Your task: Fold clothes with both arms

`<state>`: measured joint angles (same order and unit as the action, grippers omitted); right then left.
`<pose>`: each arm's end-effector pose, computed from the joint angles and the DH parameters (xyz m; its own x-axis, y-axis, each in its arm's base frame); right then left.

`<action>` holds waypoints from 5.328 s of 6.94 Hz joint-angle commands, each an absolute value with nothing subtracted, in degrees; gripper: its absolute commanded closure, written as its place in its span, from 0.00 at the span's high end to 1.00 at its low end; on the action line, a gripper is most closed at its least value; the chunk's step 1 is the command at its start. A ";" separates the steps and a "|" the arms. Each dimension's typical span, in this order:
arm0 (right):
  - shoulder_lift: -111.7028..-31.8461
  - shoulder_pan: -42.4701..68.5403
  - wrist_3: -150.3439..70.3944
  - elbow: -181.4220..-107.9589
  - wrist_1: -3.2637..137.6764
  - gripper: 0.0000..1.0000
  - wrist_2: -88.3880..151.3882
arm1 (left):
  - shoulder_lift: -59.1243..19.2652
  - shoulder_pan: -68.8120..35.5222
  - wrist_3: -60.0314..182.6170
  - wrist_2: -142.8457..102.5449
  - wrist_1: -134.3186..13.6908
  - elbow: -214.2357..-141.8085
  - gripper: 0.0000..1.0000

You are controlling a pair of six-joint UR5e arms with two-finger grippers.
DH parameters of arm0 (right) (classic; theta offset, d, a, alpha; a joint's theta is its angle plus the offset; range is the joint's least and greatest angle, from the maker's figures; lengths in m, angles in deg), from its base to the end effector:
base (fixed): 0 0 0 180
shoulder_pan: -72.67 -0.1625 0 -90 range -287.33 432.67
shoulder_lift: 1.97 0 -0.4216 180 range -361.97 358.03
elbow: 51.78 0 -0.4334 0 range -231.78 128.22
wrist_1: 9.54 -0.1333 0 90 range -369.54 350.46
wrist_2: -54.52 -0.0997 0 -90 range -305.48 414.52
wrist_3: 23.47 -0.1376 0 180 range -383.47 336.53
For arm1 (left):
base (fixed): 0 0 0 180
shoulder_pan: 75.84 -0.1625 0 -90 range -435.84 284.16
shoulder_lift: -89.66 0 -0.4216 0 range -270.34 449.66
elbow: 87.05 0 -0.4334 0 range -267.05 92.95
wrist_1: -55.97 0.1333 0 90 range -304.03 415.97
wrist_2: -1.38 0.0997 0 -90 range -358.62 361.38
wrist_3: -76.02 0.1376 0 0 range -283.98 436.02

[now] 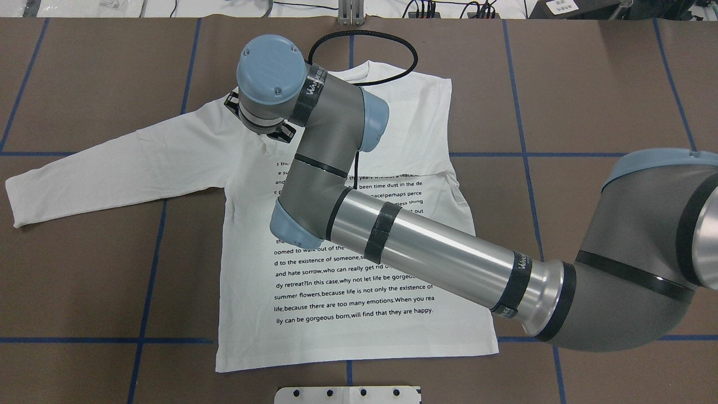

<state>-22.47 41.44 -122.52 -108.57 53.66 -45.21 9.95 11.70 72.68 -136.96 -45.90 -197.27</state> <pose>-0.7213 -0.5661 0.0261 0.3221 0.3766 0.8686 -0.4383 0.8726 -0.2158 -0.0099 -0.4790 0.5505 0.6534 0.2512 -0.7141 -0.0018 0.9439 0.3303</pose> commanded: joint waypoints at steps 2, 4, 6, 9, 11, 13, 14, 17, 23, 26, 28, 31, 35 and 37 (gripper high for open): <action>-21.57 43.66 -122.53 -108.30 53.30 0.00 -42.51 | 9.95 11.70 72.77 -136.96 -45.90 -197.18 1.00; -21.57 43.75 -122.53 -107.07 51.63 0.98 -41.46 | 9.95 11.70 72.68 -136.96 -45.90 -197.18 1.00; -21.39 43.75 -122.53 -107.07 51.63 0.99 -41.37 | 9.95 11.70 72.77 -136.96 -45.72 -197.18 1.00; -31.86 40.61 -123.76 -117.27 52.60 0.99 -44.15 | 9.16 7.67 72.68 -136.78 -47.81 -193.95 1.00; -44.28 32.46 -122.19 -131.79 59.14 0.99 -56.78 | 4.80 4.87 65.88 -136.96 -55.87 -181.87 1.00; -60.95 29.18 -112.04 -149.44 61.21 0.99 -59.64 | 1.26 -0.50 57.59 -136.61 -66.33 -170.26 0.97; -66.08 27.94 -108.15 -153.43 61.21 0.99 -60.69 | 0.90 -2.52 52.43 -136.00 -72.12 -166.20 0.96; -67.97 27.84 -108.02 -155.75 61.12 0.99 -60.09 | -1.39 -7.73 44.47 -135.38 -78.68 -160.18 0.89; -68.94 27.76 -108.02 -157.42 61.21 0.99 -60.09 | -3.23 -7.90 44.65 -132.56 -78.68 -158.86 0.74; -69.64 27.84 -108.02 -158.22 61.21 0.99 -60.09 | -5.34 -7.90 45.09 -132.39 -78.59 -155.96 0.73; -69.56 27.84 -108.11 -158.22 61.21 0.99 -60.09 | -5.17 -7.90 45.09 -132.30 -78.51 -155.61 0.72; -69.91 27.75 -108.03 -158.48 61.21 0.99 -60.18 | -5.08 -7.90 45.00 -132.30 -78.42 -155.17 0.65; -70.96 27.67 -108.11 -159.53 61.21 0.99 -60.61 | -5.08 -7.90 44.30 -130.89 -78.33 -155.43 0.01; -71.14 27.67 -108.11 -159.63 61.21 0.99 -60.61 | -5.26 -7.90 44.21 -131.07 -77.89 -155.60 0.00</action>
<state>-71.01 27.68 -108.11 -159.56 61.21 -60.59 -5.18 -7.90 44.33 -130.99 -78.10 -155.38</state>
